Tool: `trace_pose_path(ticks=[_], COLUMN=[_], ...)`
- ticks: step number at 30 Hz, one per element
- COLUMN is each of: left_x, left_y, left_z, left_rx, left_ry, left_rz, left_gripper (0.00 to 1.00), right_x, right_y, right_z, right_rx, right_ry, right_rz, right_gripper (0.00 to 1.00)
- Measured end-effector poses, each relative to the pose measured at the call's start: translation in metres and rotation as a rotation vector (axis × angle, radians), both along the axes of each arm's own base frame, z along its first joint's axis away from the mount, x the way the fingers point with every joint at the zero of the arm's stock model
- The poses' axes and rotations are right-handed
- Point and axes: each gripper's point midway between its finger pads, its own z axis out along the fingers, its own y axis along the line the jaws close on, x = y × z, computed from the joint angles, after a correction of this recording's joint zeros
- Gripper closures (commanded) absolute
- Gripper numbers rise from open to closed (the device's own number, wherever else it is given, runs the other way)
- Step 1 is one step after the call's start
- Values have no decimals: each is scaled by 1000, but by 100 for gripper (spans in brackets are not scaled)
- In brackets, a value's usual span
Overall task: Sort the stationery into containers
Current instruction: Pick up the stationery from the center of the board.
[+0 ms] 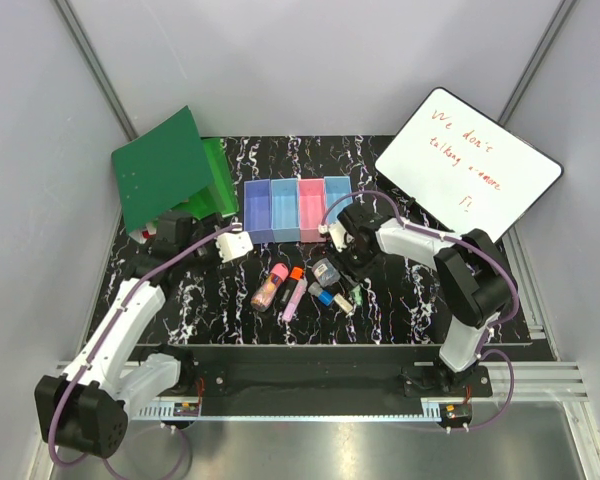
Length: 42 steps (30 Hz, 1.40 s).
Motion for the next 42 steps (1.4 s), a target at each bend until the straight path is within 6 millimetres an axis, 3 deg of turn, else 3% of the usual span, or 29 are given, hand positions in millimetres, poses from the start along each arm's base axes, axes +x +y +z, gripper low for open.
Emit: trace_pose_path(ticks=[3,11,20,31,36,42], left_x=[2,3,3,4,1,-1], left_y=[0,-1,-1,-2,-3,-3], left_z=[5,6,7,8,16,26], left_rx=[-2,-2,-3,-30,-65,-85], left_ry=[-13,-17,-23,-15,-23,-55], left_rz=[-1,-1,-2,24,47,55], left_gripper=[1,1,1,1,1,1], right_x=[3,6,7,10,33,73], right_y=[-2,-5,-7,-27,-22,-12], right_z=[-1,-2,-1,7,39,87], right_rx=[-9,-17,-13,-99,-83,-62], right_ry=[-16,-35,-66,-124,-228,-398], right_rz=[-7,-20,-11,14,20,4], right_gripper=[68,100,100,100,100,100])
